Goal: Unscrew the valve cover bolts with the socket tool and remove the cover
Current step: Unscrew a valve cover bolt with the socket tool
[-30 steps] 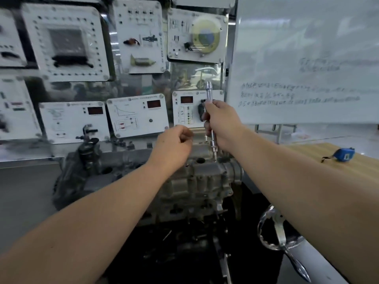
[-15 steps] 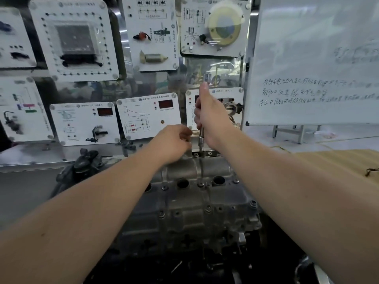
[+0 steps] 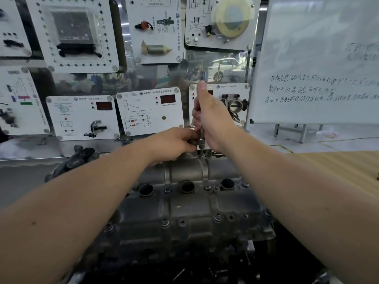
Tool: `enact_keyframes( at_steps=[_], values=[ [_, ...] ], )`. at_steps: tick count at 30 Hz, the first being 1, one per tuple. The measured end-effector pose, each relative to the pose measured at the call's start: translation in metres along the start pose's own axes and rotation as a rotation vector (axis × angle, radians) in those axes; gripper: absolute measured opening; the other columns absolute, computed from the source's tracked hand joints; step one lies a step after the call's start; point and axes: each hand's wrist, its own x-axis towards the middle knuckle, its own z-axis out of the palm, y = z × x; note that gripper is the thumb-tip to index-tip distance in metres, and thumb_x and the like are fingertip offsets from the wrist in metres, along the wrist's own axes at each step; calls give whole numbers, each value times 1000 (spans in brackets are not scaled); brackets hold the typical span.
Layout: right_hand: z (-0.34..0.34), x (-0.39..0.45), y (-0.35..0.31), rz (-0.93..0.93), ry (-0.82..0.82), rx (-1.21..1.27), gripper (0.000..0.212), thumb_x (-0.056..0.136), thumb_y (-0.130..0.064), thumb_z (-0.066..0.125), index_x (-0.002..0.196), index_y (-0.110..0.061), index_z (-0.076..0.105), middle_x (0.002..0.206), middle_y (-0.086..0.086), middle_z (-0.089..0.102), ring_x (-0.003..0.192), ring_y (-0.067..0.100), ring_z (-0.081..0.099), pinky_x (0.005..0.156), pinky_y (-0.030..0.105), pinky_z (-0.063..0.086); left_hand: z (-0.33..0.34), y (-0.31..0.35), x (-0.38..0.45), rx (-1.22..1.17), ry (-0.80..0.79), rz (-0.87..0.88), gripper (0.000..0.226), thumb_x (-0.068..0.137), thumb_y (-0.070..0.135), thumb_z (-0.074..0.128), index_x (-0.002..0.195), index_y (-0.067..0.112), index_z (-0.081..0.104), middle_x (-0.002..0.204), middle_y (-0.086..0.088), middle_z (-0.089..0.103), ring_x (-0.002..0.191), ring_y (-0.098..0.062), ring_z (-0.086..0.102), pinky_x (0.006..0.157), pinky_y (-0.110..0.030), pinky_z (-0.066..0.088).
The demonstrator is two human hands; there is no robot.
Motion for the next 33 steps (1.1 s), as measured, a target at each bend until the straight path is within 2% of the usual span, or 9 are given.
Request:
enact_keyframes(
  at_steps=[13, 15, 18, 20, 22, 25, 29, 31, 33],
  values=[
    [-7, 5, 8, -24, -60, 69, 55, 103, -61, 36, 70, -18, 41, 53, -4, 29, 50, 12, 24, 49, 24, 27, -5, -7, 2, -23, -75, 49, 35, 104, 28, 58, 139, 26, 59, 134, 7, 64, 122, -12, 58, 98, -21, 45],
    [-7, 5, 11, -68, -38, 57, 53, 104, -59, 36, 73, -17, 42, 53, -6, 30, 48, 11, 25, 46, 21, 28, -8, -5, 7, 71, -74, 60, 28, 104, 38, 56, 129, 28, 65, 124, 6, 68, 112, -14, 62, 96, -31, 50],
    [-7, 4, 17, -136, 1, -9, 42, 107, -50, 36, 82, -17, 44, 52, -11, 34, 47, 8, 28, 46, 24, 28, -6, -2, 15, 129, -19, 85, 26, 100, 48, 58, 100, 27, 73, 86, 3, 71, 73, -9, 60, 69, -27, 48],
    [-11, 2, 20, -175, 16, -87, 34, 109, -43, 38, 86, -18, 44, 55, -10, 39, 47, 7, 33, 46, 25, 31, -1, -4, 18, 126, 19, 123, 29, 100, 48, 60, 100, 23, 74, 74, -1, 69, 62, -9, 55, 64, -32, 47],
    [-12, 0, 22, -234, 5, -221, 30, 109, -38, 39, 93, -17, 51, 59, -8, 49, 51, 10, 43, 46, 27, 39, 2, -7, 18, 155, 4, 158, 30, 101, 46, 57, 104, 20, 73, 86, -4, 72, 75, -14, 63, 74, -35, 52],
    [-10, -3, 25, -330, 5, -443, 33, 109, -37, 41, 94, -21, 66, 73, -11, 66, 65, 1, 57, 64, 23, 45, 1, -9, 16, 128, -19, 223, 10, 104, 35, 56, 106, 31, 65, 102, 9, 68, 97, -14, 64, 79, -19, 47],
    [-7, -1, 25, -323, 61, -439, 42, 109, -37, 44, 91, -12, 73, 77, -14, 68, 71, -4, 60, 75, 25, 44, 2, -9, 15, 26, 17, 246, 14, 105, 26, 57, 113, 21, 66, 111, -5, 73, 109, -25, 66, 98, -42, 50],
    [-8, -2, 26, -334, 71, -447, 43, 108, -38, 44, 90, -13, 73, 74, -16, 68, 68, -4, 59, 72, 25, 45, 2, -10, 15, 7, 16, 240, 19, 105, 26, 58, 116, 14, 68, 111, -15, 73, 108, -36, 66, 98, -52, 50],
    [-9, -4, 25, -368, 98, -470, 38, 108, -39, 46, 87, -19, 71, 68, -18, 66, 63, -5, 58, 65, 21, 44, 4, -9, 16, 18, 19, 243, 19, 104, 28, 59, 115, 16, 68, 105, -14, 74, 94, -33, 69, 89, -53, 54]
  ],
)
